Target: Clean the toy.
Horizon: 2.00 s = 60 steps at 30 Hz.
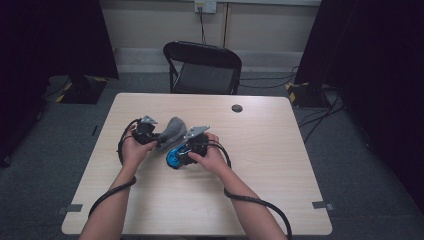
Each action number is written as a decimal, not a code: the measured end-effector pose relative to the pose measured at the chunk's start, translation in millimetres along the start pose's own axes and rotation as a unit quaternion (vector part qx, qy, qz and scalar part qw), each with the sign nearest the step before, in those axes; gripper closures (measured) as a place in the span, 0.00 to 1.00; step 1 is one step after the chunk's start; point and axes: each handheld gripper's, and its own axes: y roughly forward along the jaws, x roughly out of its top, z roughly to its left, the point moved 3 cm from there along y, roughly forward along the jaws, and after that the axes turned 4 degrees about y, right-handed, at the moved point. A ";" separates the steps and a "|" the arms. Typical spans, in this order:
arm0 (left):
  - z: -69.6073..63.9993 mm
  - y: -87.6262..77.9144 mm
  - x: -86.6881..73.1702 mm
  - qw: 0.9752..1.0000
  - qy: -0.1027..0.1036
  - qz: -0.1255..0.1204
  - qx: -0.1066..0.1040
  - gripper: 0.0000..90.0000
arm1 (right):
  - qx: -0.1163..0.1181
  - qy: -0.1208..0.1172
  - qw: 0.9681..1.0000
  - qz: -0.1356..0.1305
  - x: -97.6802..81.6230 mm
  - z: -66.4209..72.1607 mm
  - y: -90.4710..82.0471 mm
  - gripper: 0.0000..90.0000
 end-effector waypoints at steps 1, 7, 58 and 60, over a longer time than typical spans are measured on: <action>-1.6 5.3 5.5 1.000 0.006 0.006 0.001 0.81 | 0.001 -0.001 1.000 0.000 0.0 -0.2 -0.1 0.10; -12.7 37.2 21.6 0.998 0.043 0.037 -0.022 0.81 | 0.000 -0.001 1.000 -0.003 -0.4 -0.1 0.1 0.10; -7.4 1.1 -8.7 0.989 0.091 0.075 -0.094 0.83 | 0.005 -0.001 1.000 -0.004 -0.6 -0.9 0.2 0.10; -6.8 -1.4 -10.4 0.988 0.090 0.077 -0.094 0.83 | 0.005 -0.001 1.000 -0.003 -0.5 -0.8 0.3 0.10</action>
